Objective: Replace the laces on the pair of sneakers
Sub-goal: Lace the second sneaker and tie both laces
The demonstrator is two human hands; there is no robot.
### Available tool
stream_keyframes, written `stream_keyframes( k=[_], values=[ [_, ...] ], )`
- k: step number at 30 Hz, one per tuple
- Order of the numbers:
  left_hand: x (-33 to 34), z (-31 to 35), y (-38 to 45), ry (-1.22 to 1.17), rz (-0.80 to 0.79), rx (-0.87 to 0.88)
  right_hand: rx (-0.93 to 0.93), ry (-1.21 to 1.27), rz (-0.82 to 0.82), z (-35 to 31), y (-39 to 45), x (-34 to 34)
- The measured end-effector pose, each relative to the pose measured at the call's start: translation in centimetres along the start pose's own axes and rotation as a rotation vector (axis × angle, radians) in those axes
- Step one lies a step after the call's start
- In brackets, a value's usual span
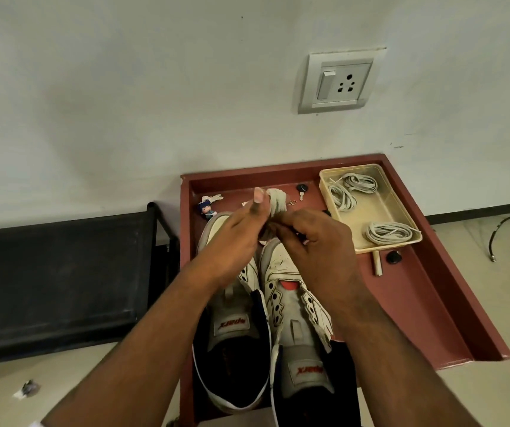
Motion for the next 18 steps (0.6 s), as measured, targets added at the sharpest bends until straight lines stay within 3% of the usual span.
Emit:
stream_keyframes(
  k=[4,7,9,12,16,18],
  values=[
    [1.7,1.2,-0.4,-0.341,-0.081,-0.016,0.259,0.217,0.105,1.9,-0.3,-1.0],
    [2.7,1.3,-0.5,-0.488,-0.079,-0.023,0.481,0.473,0.236,3.7,-1.0,-1.3],
    [3.2,1.7,-0.6,-0.523,-0.043,0.008,0.546,0.470,0.260,4.7,-1.5,-1.3],
    [2.8,1.5,-0.4,-0.604,0.073,0.025,0.553,0.472,0.271,5.0,-1.7,-1.3],
    [1.5,0.7,-0.5,-0.668,0.200,0.030,0.339,0.271,0.229,2.3,-0.9,-1.3],
    [1.2,0.1,-0.6,-0.640,0.247,0.005,0.364,0.262,0.196,2.6,-1.0,-0.7]
  ],
)
Point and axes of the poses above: each hand's wrist, its own y-axis towards the middle knuckle, its own x-axis out of the palm, z = x × y, the point moved 10 cm from there along y, towards the middle knuckle, and after that the axes turned 1 degree about z, right-handed, at the moved point
